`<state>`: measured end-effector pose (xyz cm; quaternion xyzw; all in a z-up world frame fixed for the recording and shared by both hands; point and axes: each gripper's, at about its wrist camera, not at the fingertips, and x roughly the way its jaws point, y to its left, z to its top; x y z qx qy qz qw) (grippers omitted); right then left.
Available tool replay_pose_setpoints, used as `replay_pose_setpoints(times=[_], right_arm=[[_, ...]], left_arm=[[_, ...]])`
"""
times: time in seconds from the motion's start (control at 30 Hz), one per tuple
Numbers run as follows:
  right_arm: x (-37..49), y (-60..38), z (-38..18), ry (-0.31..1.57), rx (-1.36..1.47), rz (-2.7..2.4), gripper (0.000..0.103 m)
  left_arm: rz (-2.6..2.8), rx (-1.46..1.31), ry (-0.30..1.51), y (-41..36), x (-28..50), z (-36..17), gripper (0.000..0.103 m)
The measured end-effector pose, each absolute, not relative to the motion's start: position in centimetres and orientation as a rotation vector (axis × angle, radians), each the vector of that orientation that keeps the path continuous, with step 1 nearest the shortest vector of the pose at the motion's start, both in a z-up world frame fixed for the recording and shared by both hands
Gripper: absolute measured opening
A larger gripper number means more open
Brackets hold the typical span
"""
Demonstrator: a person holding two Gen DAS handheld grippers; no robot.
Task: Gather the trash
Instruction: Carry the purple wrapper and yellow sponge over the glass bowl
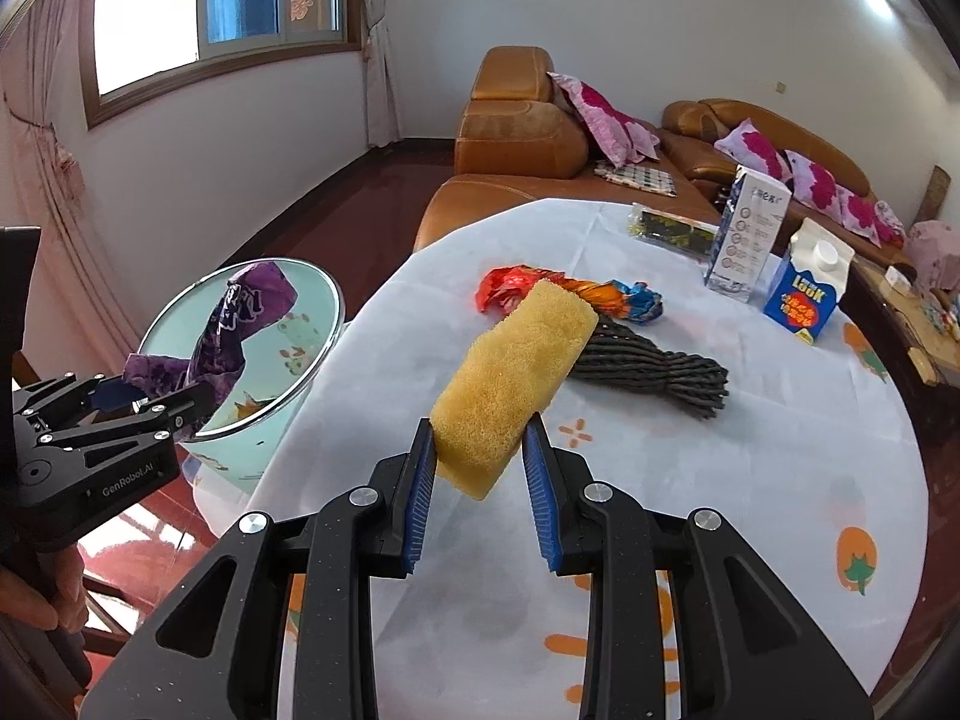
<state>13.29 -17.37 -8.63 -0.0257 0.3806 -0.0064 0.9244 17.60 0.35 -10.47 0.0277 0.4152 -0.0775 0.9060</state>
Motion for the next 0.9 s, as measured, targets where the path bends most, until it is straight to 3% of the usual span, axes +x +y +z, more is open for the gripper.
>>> replay_pose_setpoints(times=[0.9], right_arm=[[17.1,-10.4,-8.8,0.784,-0.083,0.124,0.030]], left_arm=[[-0.035,-0.021,0.866,6.3,19.7,-11.2,0.048]])
